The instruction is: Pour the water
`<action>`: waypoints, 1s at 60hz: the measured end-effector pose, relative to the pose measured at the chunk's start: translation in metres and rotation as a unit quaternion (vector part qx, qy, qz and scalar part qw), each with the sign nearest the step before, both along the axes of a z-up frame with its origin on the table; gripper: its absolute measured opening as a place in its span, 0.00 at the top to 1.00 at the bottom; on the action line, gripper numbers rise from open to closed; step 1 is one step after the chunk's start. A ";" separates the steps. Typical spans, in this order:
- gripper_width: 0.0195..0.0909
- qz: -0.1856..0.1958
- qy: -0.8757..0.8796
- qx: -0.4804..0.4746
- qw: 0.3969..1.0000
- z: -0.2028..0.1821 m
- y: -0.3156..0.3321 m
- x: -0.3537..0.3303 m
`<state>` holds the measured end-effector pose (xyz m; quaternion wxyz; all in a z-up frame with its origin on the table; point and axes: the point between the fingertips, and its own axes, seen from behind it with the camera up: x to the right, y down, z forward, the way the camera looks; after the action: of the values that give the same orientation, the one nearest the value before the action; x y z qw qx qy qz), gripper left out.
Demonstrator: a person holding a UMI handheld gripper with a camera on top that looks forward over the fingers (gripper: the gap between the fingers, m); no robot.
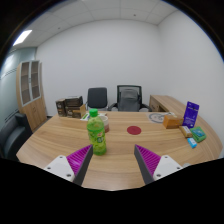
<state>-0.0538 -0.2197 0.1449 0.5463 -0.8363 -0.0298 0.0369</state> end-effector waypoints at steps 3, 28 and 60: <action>0.07 0.012 0.003 0.008 1.000 -0.013 0.012 -0.029; 0.13 -0.045 -0.006 0.054 0.998 -0.067 0.139 -0.072; 0.77 -0.054 -0.020 0.099 0.993 -0.062 0.180 -0.072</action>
<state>-0.1257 -0.0394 0.0833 0.6266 -0.7792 0.0008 -0.0121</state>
